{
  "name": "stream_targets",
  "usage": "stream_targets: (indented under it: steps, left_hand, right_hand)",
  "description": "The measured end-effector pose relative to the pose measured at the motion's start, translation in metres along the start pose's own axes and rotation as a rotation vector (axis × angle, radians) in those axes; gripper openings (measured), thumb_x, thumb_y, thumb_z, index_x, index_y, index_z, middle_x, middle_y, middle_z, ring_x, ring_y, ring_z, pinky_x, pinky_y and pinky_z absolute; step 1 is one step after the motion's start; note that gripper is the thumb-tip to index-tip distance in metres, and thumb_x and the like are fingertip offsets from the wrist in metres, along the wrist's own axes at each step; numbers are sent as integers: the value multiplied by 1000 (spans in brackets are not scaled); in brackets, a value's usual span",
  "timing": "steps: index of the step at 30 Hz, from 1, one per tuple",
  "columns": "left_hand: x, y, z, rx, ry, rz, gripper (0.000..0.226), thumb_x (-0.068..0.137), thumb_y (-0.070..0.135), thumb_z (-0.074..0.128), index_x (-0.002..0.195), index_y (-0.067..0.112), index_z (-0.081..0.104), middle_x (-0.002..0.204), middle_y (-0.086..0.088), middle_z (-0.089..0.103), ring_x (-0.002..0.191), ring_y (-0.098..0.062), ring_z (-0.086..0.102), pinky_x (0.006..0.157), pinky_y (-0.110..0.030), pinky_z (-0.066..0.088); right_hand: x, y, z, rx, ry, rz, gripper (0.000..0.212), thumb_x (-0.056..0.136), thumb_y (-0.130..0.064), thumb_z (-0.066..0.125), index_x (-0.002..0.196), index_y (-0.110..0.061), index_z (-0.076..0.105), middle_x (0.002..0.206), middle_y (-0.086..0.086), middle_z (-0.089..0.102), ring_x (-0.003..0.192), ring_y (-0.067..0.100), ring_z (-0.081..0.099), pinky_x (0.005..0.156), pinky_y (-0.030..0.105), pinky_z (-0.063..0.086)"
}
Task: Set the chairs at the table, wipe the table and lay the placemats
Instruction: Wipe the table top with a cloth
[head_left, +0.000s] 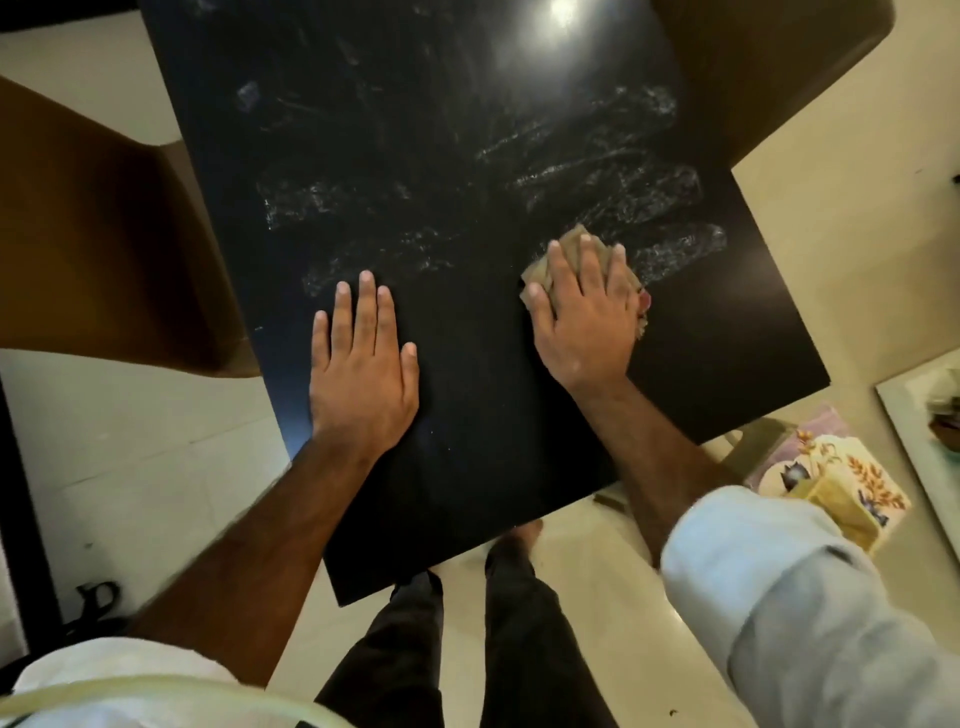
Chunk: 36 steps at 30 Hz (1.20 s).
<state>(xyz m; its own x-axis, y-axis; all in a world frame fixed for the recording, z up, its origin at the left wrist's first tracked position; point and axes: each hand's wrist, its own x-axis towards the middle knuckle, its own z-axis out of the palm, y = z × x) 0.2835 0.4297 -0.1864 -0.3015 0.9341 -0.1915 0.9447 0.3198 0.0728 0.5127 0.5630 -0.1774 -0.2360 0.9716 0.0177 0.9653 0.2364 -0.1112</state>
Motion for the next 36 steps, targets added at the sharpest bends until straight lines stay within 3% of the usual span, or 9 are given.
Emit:
stream_targets:
  steps: [4, 7, 11, 15, 19, 25, 28, 31, 36]
  left_hand:
    - [3, 19, -8, -5, -15, 21, 74, 115, 52, 15, 175, 14, -7, 182, -7, -20, 169, -28, -17, 137, -57, 0]
    - [17, 56, -12, -13, 21, 144, 74, 115, 47, 23, 175, 11, -1, 183, -8, -15, 169, -29, -14, 137, -57, 1]
    - [34, 98, -11, 11, -1, 212, 75, 114, 44, 26, 175, 10, 2, 184, -9, -11, 170, -29, -10, 137, -55, 5]
    - [45, 116, -9, 5, 2, 177, 74, 113, 45, 27, 175, 11, 3, 184, -8, -9, 170, -28, -9, 137, -56, 7]
    - [51, 121, -4, 2, -2, 151, 73, 114, 45, 24, 175, 12, 2, 184, -7, -9, 170, -27, -7, 137, -56, 9]
    - [58, 139, -7, 4, -28, 78, 73, 114, 46, 19, 175, 10, 3, 184, -9, -9, 170, -26, -9, 138, -52, 4]
    - [78, 169, -13, -4, -14, 112, 75, 114, 45, 27, 175, 8, 5, 184, -11, -7, 170, -28, -7, 138, -53, 4]
    - [89, 196, -13, -22, 9, 132, 75, 114, 44, 29, 175, 7, 7, 184, -12, -5, 170, -29, -4, 138, -53, 6]
    - [94, 205, -9, -26, 20, 94, 74, 113, 46, 21, 175, 8, 3, 184, -10, -8, 170, -26, -7, 138, -52, 8]
  right_hand:
    - [12, -27, 10, 19, 25, -116, 62, 111, -62, 42, 164, -31, 51, 174, 4, 43, 165, 40, 27, 127, 58, 32]
    - [-17, -15, 1, 16, -58, -229, 66, 111, -66, 36, 170, -36, 38, 181, 0, 27, 170, 34, 14, 126, 58, 29]
    - [-46, 35, -12, -2, -136, -186, 67, 111, -69, 33, 171, -39, 33, 183, -4, 20, 171, 31, 8, 124, 60, 30]
    - [17, 73, -11, 0, -74, -79, 66, 112, -67, 33, 170, -35, 37, 181, 2, 27, 169, 38, 15, 128, 63, 31]
    - [82, 61, 0, 11, -26, -96, 66, 111, -65, 37, 167, -31, 45, 177, 5, 37, 166, 40, 23, 126, 60, 33]
    - [27, 76, -12, 35, -124, -300, 66, 111, -66, 35, 171, -36, 35, 181, 0, 24, 170, 33, 12, 129, 58, 28]
    - [7, 122, -22, 21, -138, -230, 67, 111, -66, 37, 171, -38, 34, 183, -1, 21, 170, 33, 12, 127, 60, 32]
    - [41, 162, -24, -26, -125, -88, 69, 111, -68, 36, 172, -37, 30, 183, 0, 20, 169, 36, 12, 128, 63, 30]
    - [122, 154, -14, 20, -46, 3, 68, 111, -68, 35, 170, -34, 38, 180, 2, 29, 168, 38, 17, 130, 61, 29]
